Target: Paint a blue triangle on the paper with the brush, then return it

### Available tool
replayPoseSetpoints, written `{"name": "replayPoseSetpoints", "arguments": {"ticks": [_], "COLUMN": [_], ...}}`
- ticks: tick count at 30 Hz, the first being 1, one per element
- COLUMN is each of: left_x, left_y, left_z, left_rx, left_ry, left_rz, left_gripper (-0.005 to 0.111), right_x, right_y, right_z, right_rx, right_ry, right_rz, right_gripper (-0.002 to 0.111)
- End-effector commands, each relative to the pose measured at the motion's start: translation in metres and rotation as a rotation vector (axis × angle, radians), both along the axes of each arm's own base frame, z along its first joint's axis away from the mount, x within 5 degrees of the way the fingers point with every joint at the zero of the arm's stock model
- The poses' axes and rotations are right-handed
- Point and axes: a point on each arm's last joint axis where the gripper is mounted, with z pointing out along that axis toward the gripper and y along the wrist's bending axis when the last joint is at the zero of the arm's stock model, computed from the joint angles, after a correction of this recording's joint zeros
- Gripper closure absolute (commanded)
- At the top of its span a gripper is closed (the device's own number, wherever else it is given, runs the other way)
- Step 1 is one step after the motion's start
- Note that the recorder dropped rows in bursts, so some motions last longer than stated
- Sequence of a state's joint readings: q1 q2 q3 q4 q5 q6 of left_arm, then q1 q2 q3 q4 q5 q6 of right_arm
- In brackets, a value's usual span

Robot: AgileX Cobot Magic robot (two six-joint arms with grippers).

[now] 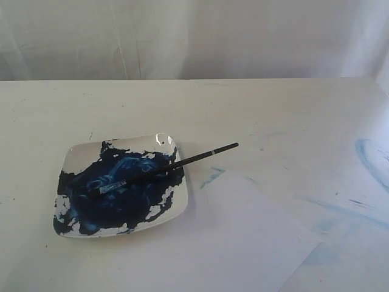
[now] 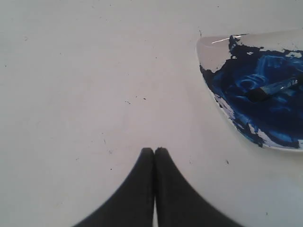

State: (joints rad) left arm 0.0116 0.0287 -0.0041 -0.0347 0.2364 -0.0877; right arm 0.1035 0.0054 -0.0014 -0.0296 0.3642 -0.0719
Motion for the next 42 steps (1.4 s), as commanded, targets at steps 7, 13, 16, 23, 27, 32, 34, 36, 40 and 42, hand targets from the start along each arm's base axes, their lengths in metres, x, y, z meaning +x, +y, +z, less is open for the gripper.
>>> {"name": "replayPoseSetpoints", "arguments": {"ticks": [7,13,16,23,27,32,34,36,40,42], "left_x": [0.0,0.0,0.0,0.0,0.0,0.0,0.0,0.0,0.0,0.0], "left_y": [-0.001,-0.001,-0.001,-0.001,-0.001,-0.001,-0.001,-0.001,-0.001,-0.001], "left_z": [-0.001,-0.001,-0.001,-0.001,-0.001,-0.001,-0.001,-0.001,-0.001,-0.001], "left_rx": [-0.004,-0.004,-0.004,-0.004,-0.004,-0.004,-0.004,-0.004,-0.004,-0.004], "left_ry": [0.001,0.001,0.001,0.001,0.001,0.001,0.001,0.001,0.001,0.001], "left_rz": [-0.007,-0.007,-0.007,-0.007,-0.007,-0.007,-0.007,-0.007,-0.007,-0.007], "left_gripper": [0.107,0.107,0.107,0.107,0.107,0.107,0.107,0.107,0.107,0.107], "right_x": [0.0,0.003,0.003,0.0,0.0,-0.008,-0.014,-0.019,-0.024,-0.023], "right_y": [0.0,0.0,0.001,0.001,0.001,0.001,0.001,0.001,0.001,0.001], "right_z": [0.001,0.016,0.033,0.047,0.048,0.068,0.077,0.084,0.089,0.088], "right_rx": [-0.006,0.071,0.11,0.124,0.119,0.167,0.234,0.298,0.385,0.444], "right_ry": [-0.018,-0.177,-0.364,-0.516,-0.533,-0.769,-0.876,-0.956,-1.025,-0.997], "right_rz": [-0.004,-0.01,0.0,0.011,0.012,0.034,0.054,0.076,0.105,0.117], "right_gripper": [0.108,0.108,0.108,0.108,0.108,0.108,0.108,0.108,0.108,0.108]}}
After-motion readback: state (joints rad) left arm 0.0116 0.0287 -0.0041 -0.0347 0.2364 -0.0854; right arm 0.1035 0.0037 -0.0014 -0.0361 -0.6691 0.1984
